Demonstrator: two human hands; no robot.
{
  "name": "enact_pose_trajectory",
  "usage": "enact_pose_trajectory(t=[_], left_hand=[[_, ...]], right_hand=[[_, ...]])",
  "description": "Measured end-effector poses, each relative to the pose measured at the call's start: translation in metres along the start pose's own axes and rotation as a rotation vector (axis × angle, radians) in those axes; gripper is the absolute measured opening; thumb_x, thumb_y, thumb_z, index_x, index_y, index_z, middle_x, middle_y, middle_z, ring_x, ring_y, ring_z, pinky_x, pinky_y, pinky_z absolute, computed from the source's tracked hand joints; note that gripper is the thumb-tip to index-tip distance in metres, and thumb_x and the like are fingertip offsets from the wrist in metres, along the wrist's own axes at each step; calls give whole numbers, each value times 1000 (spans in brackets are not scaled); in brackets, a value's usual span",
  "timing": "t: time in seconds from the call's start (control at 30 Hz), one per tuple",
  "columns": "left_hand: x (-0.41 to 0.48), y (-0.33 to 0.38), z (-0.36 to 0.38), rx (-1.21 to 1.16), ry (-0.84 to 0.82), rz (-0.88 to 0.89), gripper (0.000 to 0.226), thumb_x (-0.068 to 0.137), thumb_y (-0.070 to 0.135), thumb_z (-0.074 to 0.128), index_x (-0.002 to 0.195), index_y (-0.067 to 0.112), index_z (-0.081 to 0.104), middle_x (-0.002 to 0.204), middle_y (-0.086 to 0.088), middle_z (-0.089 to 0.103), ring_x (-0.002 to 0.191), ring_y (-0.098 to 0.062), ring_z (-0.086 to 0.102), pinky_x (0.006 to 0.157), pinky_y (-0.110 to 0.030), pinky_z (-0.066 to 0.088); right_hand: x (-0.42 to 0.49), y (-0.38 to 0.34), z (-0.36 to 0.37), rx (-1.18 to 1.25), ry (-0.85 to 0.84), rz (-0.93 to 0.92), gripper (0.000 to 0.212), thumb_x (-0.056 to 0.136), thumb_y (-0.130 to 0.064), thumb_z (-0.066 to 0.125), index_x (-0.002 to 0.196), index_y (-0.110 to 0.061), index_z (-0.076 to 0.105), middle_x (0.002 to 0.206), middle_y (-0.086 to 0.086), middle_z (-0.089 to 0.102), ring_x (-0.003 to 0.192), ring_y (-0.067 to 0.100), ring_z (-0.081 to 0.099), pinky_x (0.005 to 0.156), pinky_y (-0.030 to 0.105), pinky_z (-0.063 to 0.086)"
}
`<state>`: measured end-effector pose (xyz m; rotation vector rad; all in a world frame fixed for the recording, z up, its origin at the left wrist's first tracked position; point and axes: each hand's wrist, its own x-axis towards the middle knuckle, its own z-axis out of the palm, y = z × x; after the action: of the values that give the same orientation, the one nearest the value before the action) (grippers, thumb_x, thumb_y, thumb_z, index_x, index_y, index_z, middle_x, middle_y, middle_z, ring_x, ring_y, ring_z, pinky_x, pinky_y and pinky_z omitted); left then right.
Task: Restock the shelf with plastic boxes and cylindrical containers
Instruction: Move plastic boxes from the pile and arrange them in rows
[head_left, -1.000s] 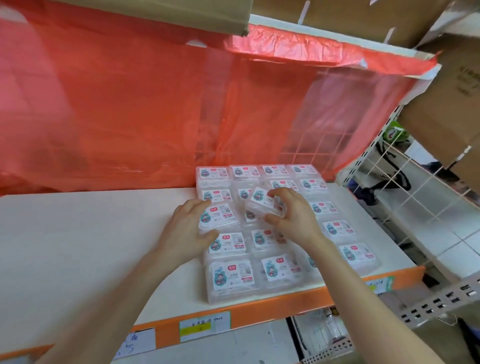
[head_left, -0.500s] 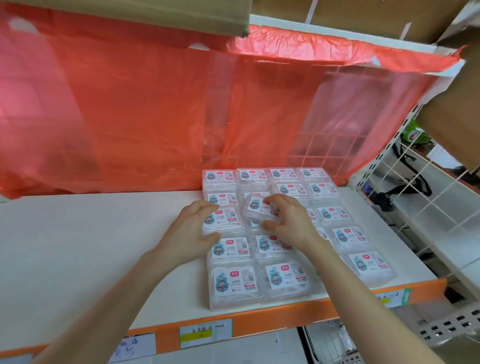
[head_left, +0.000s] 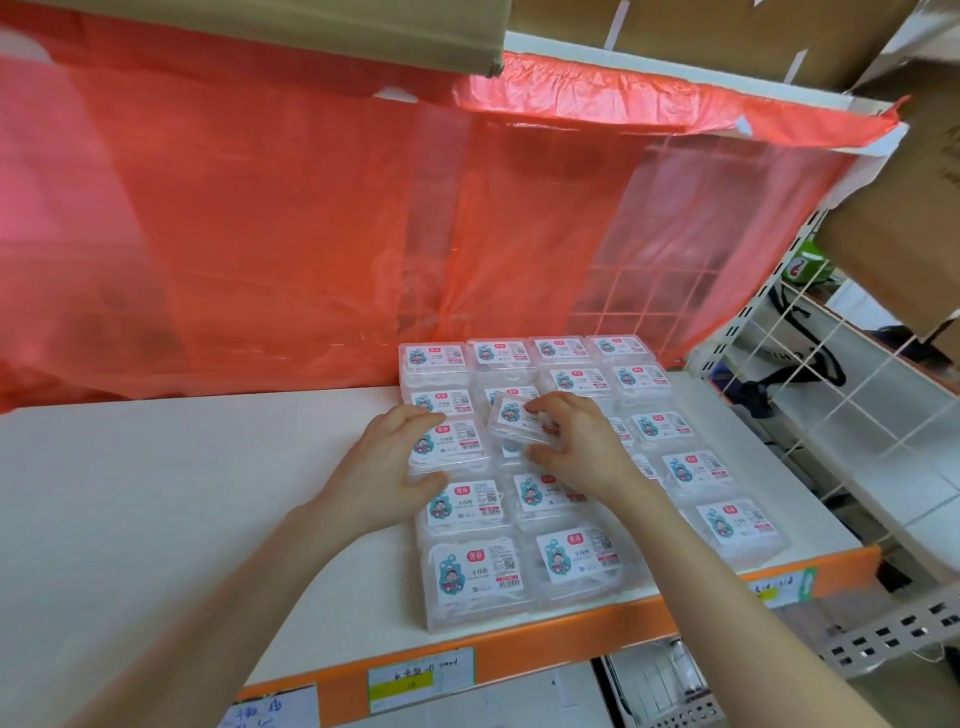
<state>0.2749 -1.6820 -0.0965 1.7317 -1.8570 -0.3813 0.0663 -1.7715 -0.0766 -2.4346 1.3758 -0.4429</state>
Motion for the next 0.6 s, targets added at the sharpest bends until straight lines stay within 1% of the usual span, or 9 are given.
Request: enact_pose_trajectory(t=[0.17, 0.3, 0.4, 0.47, 0.6], left_hand=[[1, 1, -1, -5, 9, 25, 63, 82, 30, 66, 138, 16, 40, 141, 2, 36, 130, -14, 30, 102, -15, 18], [5, 5, -4, -9, 52, 31, 64, 83, 42, 61, 138, 17, 40, 141, 3, 37, 130, -14, 30, 101, -18, 21], [12, 10, -7, -11, 70, 47, 62, 83, 36, 64, 137, 18, 40, 140, 3, 39, 128, -14, 33, 99, -18, 23], [18, 15, -8, -1, 68, 56, 64, 82, 36, 65, 138, 18, 39, 140, 3, 39, 128, -15, 33, 100, -20, 24], [32, 27, -10, 36, 29, 91, 75, 80, 40, 65, 143, 20, 29, 146, 3, 32, 132, -16, 26, 101, -21, 20]], right_hand=[[-1, -1, -3, 49, 44, -1, 49, 79, -12, 67, 126, -14, 52, 125, 5, 52, 118, 24, 41, 90, 23, 29], [-1, -3, -8, 86, 93, -32, 54, 76, -10, 71, 126, -11, 52, 125, 7, 53, 116, 24, 43, 87, 18, 26], [0, -4, -12, 93, 107, -60, 57, 74, -8, 73, 126, -10, 52, 126, 7, 53, 116, 25, 45, 91, 21, 28], [0, -4, -15, 110, 119, -78, 58, 72, -5, 74, 126, -9, 52, 127, 7, 53, 117, 24, 46, 93, 21, 28], [0, -8, -18, 139, 123, -153, 62, 69, -1, 75, 126, -6, 52, 128, 8, 53, 119, 23, 45, 95, 17, 25]])
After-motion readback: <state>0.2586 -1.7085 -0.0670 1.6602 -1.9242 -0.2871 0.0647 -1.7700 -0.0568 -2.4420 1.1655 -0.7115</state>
